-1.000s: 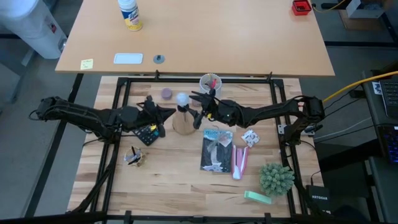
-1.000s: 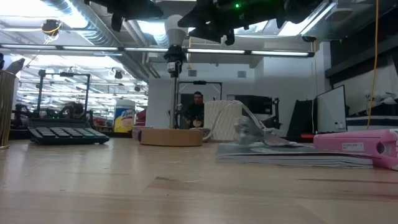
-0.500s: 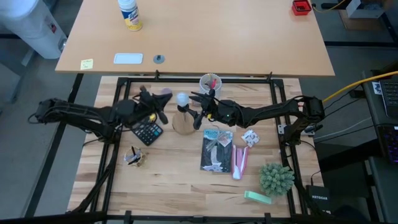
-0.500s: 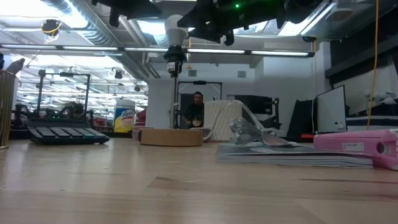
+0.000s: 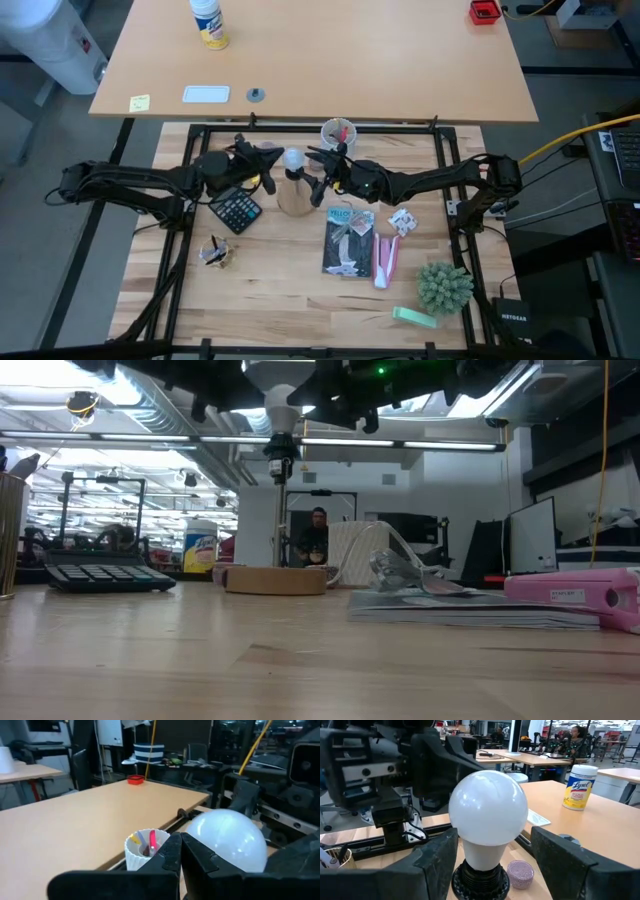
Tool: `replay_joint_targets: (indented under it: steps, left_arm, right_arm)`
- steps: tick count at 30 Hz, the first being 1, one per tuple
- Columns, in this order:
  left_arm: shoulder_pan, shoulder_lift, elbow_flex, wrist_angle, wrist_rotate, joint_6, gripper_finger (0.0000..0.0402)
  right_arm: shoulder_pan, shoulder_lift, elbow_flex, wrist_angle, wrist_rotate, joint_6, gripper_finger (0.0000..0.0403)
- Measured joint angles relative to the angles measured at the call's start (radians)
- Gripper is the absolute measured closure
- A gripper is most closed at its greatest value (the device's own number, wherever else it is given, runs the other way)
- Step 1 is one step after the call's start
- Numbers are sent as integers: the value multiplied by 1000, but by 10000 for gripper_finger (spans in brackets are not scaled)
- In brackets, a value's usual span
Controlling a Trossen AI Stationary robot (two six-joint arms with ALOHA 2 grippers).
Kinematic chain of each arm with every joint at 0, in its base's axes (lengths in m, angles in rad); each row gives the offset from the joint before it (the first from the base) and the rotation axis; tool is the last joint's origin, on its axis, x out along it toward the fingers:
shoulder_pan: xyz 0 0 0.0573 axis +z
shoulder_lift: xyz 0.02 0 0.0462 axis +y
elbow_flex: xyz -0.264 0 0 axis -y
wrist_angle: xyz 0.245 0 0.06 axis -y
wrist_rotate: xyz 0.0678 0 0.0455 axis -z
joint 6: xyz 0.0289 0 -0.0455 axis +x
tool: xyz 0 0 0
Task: Screw lightbulb
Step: Remove the lightbulb from the lamp
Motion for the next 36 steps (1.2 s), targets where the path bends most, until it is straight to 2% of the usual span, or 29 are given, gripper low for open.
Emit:
replay_joint_targets:
  steps: [7,20,24,30,36]
  left_arm:
    - [-15,2,0,0,18,-10,400]
    - [-47,2,0,1,15,-28,400]
    - [-47,2,0,1,23,-40,400]
    - [-53,3,1,-2,70,-43,400]
    - [-50,3,1,0,53,-43,400]
  right_arm:
    - [2,0,0,0,51,-1,148]
    - [3,0,-1,-10,54,-2,148]
    - [3,0,-1,-23,84,-16,148]
    - [-3,0,-1,-13,106,-35,148]
    - [-2,0,0,-7,96,-52,148]
